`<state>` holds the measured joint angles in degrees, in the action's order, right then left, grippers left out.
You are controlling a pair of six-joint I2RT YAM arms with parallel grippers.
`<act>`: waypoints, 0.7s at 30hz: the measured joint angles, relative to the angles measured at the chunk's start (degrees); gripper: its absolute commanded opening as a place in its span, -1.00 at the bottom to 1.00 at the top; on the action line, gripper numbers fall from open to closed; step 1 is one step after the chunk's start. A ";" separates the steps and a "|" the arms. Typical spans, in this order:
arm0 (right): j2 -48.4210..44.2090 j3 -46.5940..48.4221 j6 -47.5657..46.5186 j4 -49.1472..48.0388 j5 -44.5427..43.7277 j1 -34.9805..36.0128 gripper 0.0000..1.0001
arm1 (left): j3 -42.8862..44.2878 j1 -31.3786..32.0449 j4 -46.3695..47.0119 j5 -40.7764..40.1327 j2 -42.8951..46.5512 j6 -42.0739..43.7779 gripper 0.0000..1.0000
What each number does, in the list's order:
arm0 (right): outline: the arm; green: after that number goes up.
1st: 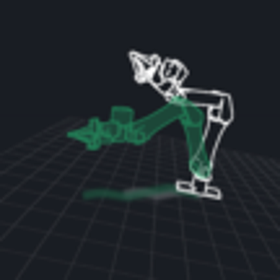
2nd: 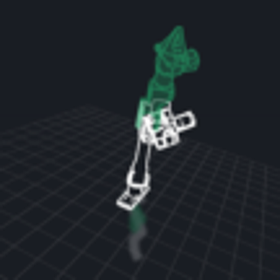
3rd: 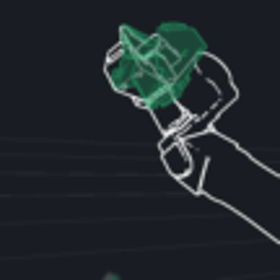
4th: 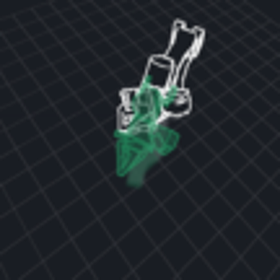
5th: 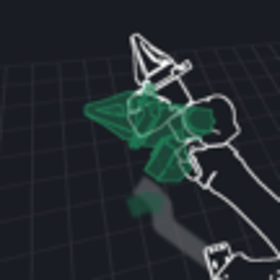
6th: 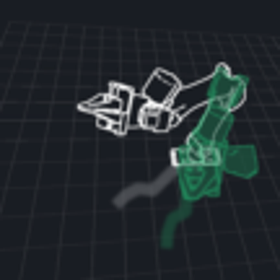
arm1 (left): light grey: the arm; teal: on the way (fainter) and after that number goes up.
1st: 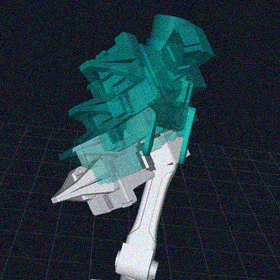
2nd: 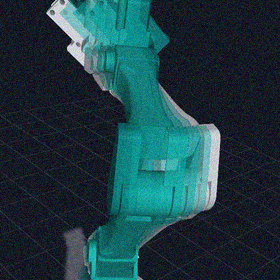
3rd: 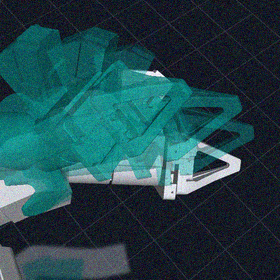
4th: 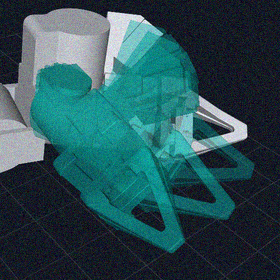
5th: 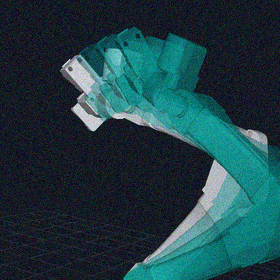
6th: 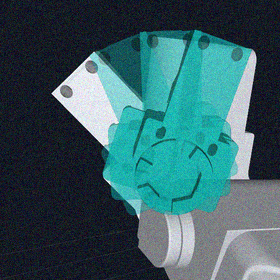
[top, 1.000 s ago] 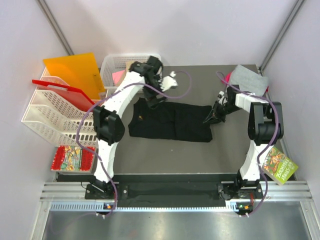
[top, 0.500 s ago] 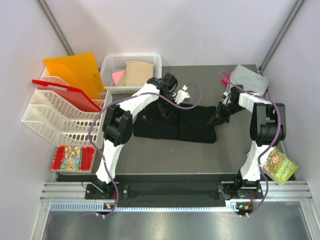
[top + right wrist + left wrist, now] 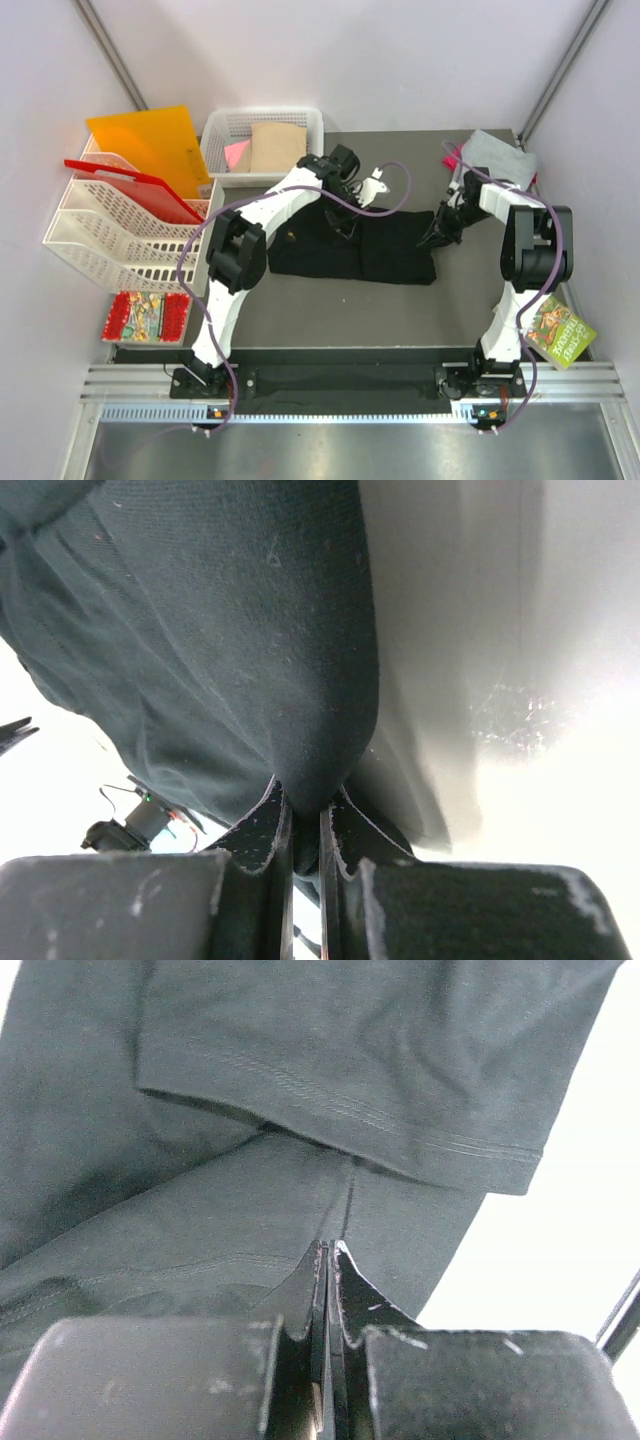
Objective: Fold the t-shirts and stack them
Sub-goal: Grab one side of the 2/3 rectangular tshirt with right arm, then fold the long partially folded tshirt into a neat square
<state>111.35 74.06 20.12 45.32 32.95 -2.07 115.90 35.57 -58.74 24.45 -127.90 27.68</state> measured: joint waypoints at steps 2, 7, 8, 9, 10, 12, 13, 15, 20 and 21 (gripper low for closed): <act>0.00 0.96 0.04 0.22 -0.35 -0.15 -1.00 | 0.00 0.24 -0.02 0.46 -0.07 0.31 -1.00; 0.00 2.67 0.57 0.33 -0.81 -1.11 -1.00 | 0.17 0.57 0.13 1.09 -1.79 0.87 -1.00; 0.00 2.86 0.63 0.42 -1.01 -1.20 -1.00 | 0.44 0.63 0.09 1.25 -2.56 0.87 -1.00; 0.02 2.93 0.68 0.42 -1.27 -1.29 -1.00 | 1.22 0.81 0.04 1.51 -3.89 0.85 -1.00; 0.02 2.99 0.66 0.55 -1.46 -1.36 -1.00 | 2.01 0.94 0.39 1.64 -5.27 0.70 -1.00; 0.02 2.99 0.66 0.98 -1.90 -1.49 -1.00 | 2.73 1.14 1.33 2.03 -7.58 0.35 -1.00; 0.02 3.02 0.63 1.40 -2.12 -1.66 -1.00 | 2.75 1.29 2.03 2.38 -8.50 -0.11 -1.00; 0.02 3.23 0.57 2.27 -2.71 -2.16 -1.00 | 3.06 1.66 2.80 3.39 -9.57 -1.11 -1.00; 0.02 5.09 0.20 5.09 -5.20 -3.91 -1.00 | 7.41 2.05 4.59 7.87 -10.43 -4.28 -1.00; 0.02 5.57 0.04 5.60 -6.03 -4.28 -1.00 | 8.63 2.05 5.16 8.94 -10.43 -4.87 -1.00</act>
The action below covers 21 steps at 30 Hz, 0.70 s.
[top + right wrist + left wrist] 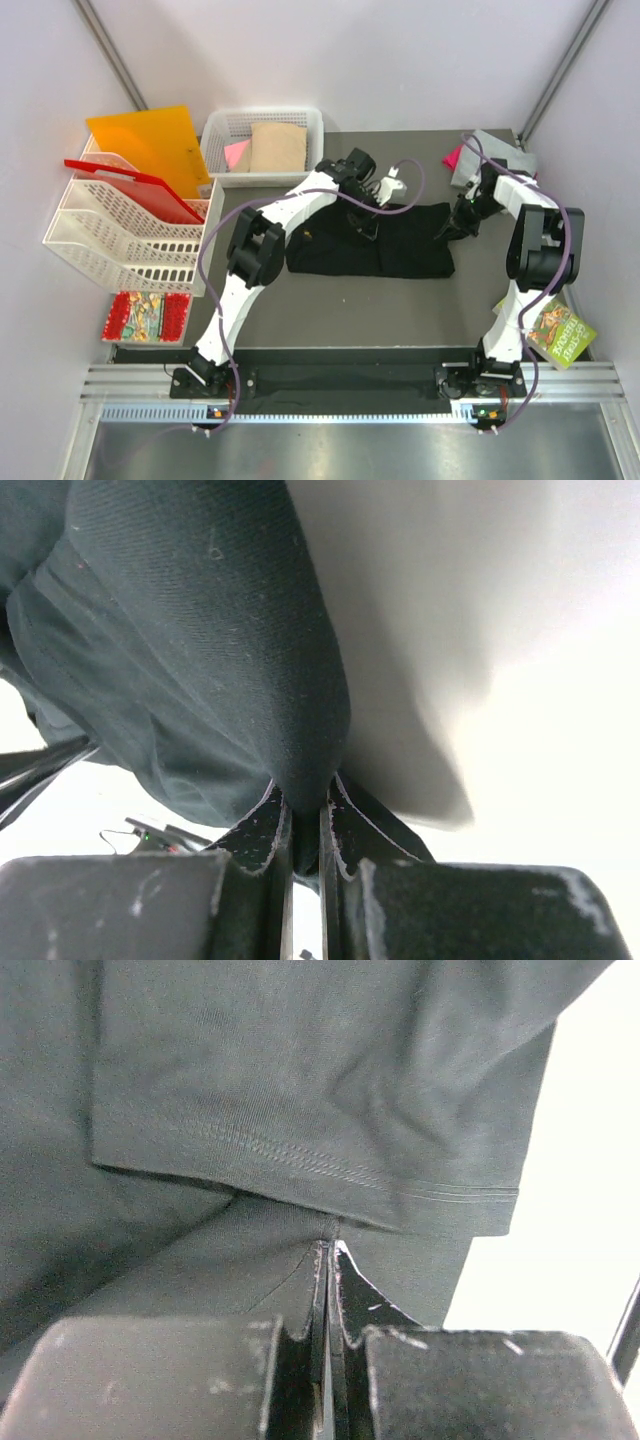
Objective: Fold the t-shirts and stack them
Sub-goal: Fold the long partially folded tshirt into a neat square
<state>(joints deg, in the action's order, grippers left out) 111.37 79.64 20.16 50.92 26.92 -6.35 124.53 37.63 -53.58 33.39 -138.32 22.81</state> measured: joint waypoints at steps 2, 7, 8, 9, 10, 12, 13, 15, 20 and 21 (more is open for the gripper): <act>0.00 0.63 -0.17 0.70 -1.27 -0.81 -1.00 | 1.31 0.00 1.22 1.97 0.15 -0.55 -1.00; 0.00 1.33 -0.26 2.64 -3.93 -4.20 -1.00 | 1.40 -0.33 1.68 4.66 0.50 -0.66 -1.00; 0.00 1.57 -0.26 3.02 -4.55 -4.87 -1.00 | 0.87 -0.55 1.77 5.09 0.81 -0.68 -1.00; 0.00 1.92 -0.28 3.50 -5.11 -5.38 -1.00 | 0.15 -0.74 2.01 5.38 1.18 -0.74 -1.00; 0.00 2.29 -0.28 3.82 -5.53 -5.75 -1.00 | -1.07 -1.03 2.47 5.62 1.90 -0.92 -1.00; 0.00 2.95 -0.46 4.20 -6.14 -5.99 -1.00 | -3.06 -1.57 2.67 6.40 3.32 -1.53 -1.00; 0.00 3.28 -0.48 4.42 -6.32 -6.05 -1.00 | -3.15 -1.70 2.73 6.56 3.50 -1.75 -1.00; 0.00 4.17 -0.48 5.09 -6.45 -5.90 -1.00 | -2.84 -1.99 3.30 7.58 3.72 -2.54 -1.00; 0.00 7.02 -0.28 6.71 -6.51 -4.68 -1.00 | -1.14 -1.03 5.11 9.99 3.72 -5.25 -1.00; -0.02 7.56 -0.11 6.97 -6.45 -4.31 -1.00 | -0.96 -0.66 5.84 10.43 3.72 -5.97 -1.00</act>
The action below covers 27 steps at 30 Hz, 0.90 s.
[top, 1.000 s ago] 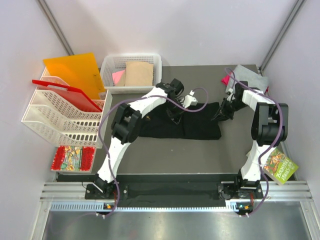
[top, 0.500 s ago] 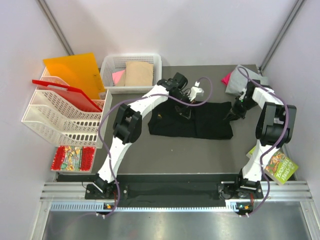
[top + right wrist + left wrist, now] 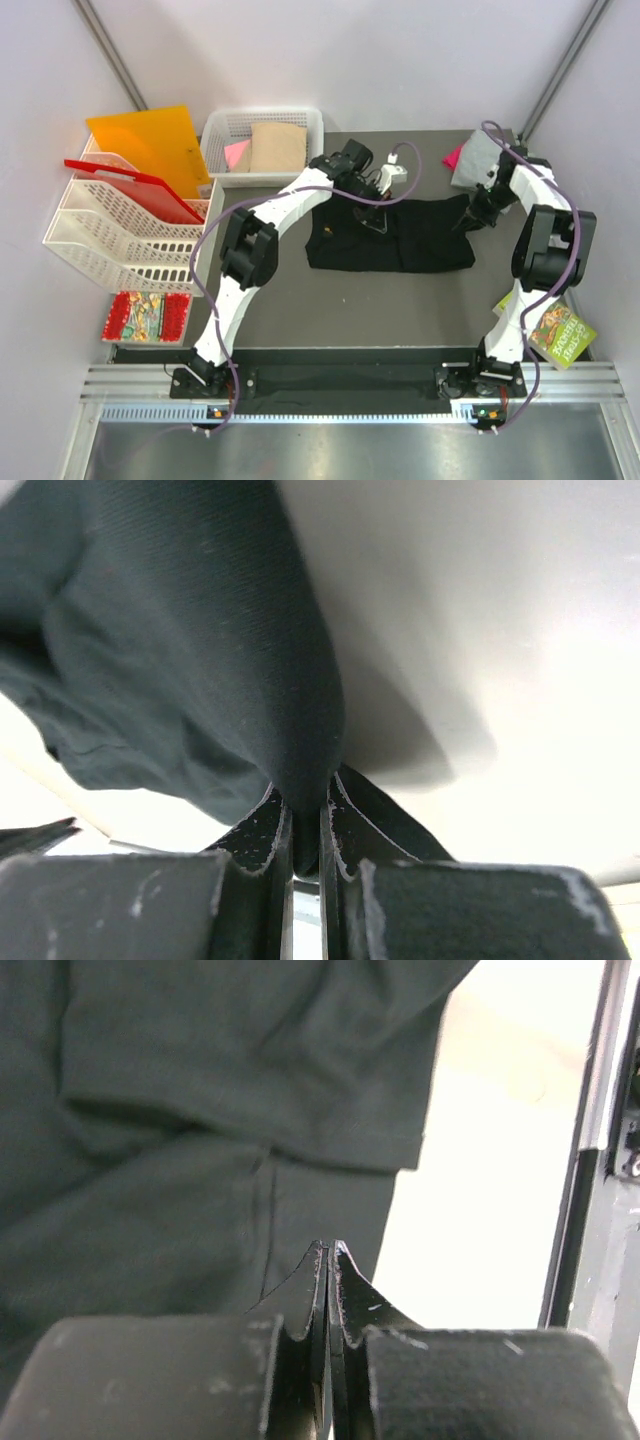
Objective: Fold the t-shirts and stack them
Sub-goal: Fold the long partially folded tshirt into a neat square
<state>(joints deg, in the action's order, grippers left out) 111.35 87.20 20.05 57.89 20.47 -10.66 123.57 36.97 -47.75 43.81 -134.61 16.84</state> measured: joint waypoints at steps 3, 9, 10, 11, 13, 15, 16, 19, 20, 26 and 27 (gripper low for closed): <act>0.00 1.95 0.87 0.52 0.46 2.08 -1.00 | 0.02 0.79 2.36 0.52 0.00 -2.10 -1.00; 0.00 8.35 2.51 2.14 1.75 8.39 -1.00 | -0.66 1.55 7.13 0.52 0.00 -5.11 -1.00; 0.00 9.64 2.73 2.36 2.08 9.16 -1.00 | -1.18 1.55 7.91 0.50 0.00 -5.35 -1.00; 0.00 10.91 3.04 2.64 2.56 10.10 -1.00 | -1.79 1.55 8.48 0.39 -0.02 -5.53 -1.00; 0.00 13.49 3.61 3.26 3.39 11.72 -1.00 | -3.17 1.55 9.62 -0.04 -0.02 -6.08 -1.00; 0.00 15.45 4.11 3.72 4.04 12.70 -1.00 | -4.28 1.53 10.47 -0.50 -0.02 -6.29 -1.00; 0.00 16.48 4.35 4.04 4.39 13.25 -1.00 | -5.33 1.51 11.39 -1.09 -0.02 -6.43 -1.00; 0.00 18.56 5.05 4.87 5.25 14.21 -1.00 | -6.78 1.49 12.15 -2.16 -0.59 -6.47 -1.00; 0.00 18.97 5.20 5.18 5.49 14.36 -1.00 | -6.82 1.49 12.33 -2.54 -1.05 -6.47 -1.00; 0.00 19.23 6.10 6.27 6.32 14.84 -1.00 | -7.39 1.49 13.66 -4.31 -3.72 -6.60 -1.00; 0.00 19.50 6.21 6.47 6.45 14.95 -1.00 | -7.54 1.49 14.05 -4.50 -4.04 -6.80 -1.00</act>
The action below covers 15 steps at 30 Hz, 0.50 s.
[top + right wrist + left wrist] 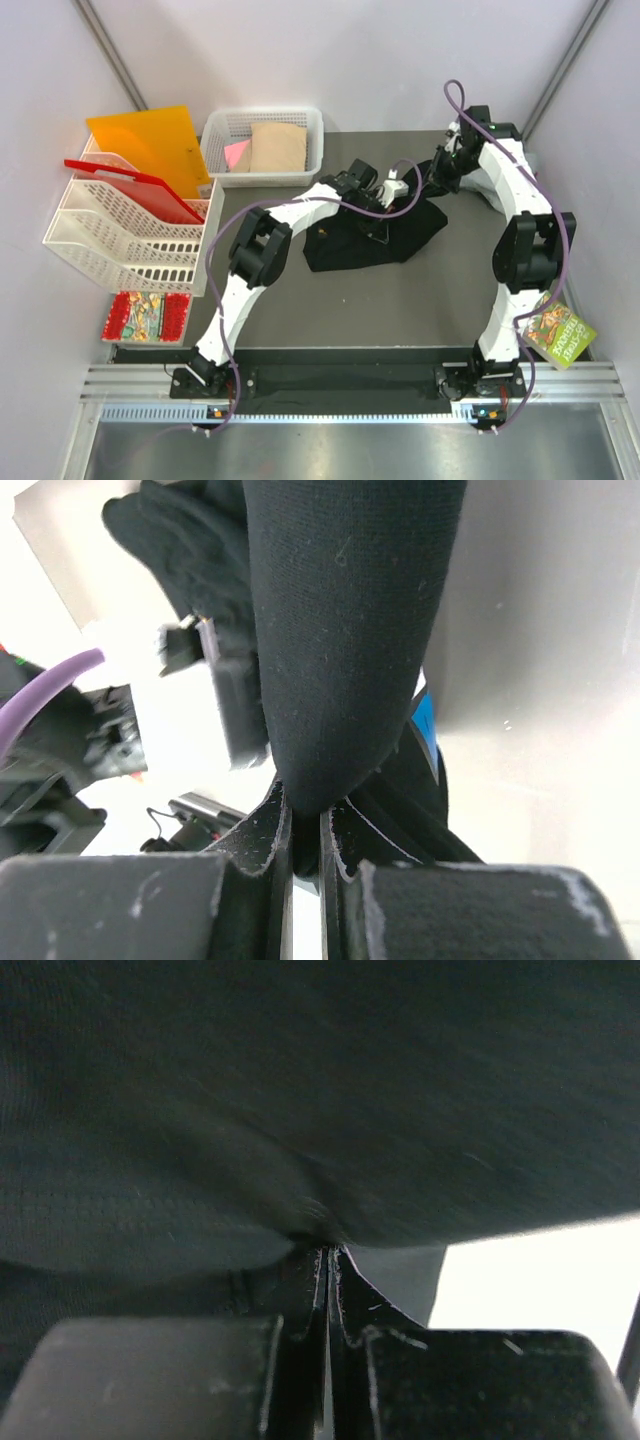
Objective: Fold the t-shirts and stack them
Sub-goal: Fold the long partially folded tshirt into a neat square
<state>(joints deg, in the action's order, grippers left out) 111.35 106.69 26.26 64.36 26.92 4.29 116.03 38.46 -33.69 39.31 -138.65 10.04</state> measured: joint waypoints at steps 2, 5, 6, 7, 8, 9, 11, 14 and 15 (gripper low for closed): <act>0.00 0.50 0.42 0.22 0.33 0.46 -1.00 | -0.02 0.00 0.79 -0.35 -0.55 -0.74 -1.00; 0.00 1.36 0.90 0.52 0.39 1.66 -1.00 | -0.02 -0.04 2.47 -0.57 -1.42 -2.73 -1.00; 0.00 1.44 1.03 0.48 0.42 2.19 -1.00 | -0.02 -0.13 2.93 -0.48 -1.60 -3.65 -1.00; 0.02 1.44 1.25 0.48 0.46 2.71 -1.00 | -0.02 -0.24 3.19 -0.28 -1.73 -4.44 -1.00; 0.02 1.46 1.44 0.48 0.52 3.26 -1.00 | -0.02 -0.37 3.45 0.04 -1.77 -5.51 -1.00; 0.02 1.46 1.57 0.46 0.59 3.87 -1.00 | -0.02 -0.66 3.65 0.46 -1.77 -6.23 -1.00; 0.07 1.86 1.92 0.50 0.61 5.01 -1.00 | -0.02 -1.44 3.76 1.70 -1.77 -7.50 -1.00; 0.20 2.62 1.92 0.42 0.79 6.56 -1.00 | 0.22 -3.02 2.82 3.56 -1.77 -7.58 -1.00; 0.26 2.82 1.90 0.55 1.01 6.97 -1.00 | 0.48 -3.89 1.88 4.11 -1.73 -6.73 -1.00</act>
<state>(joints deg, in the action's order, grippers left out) 111.61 109.51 28.16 64.90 27.92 11.27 116.51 34.57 -31.81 43.42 -140.38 3.31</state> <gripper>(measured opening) 0.049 0.011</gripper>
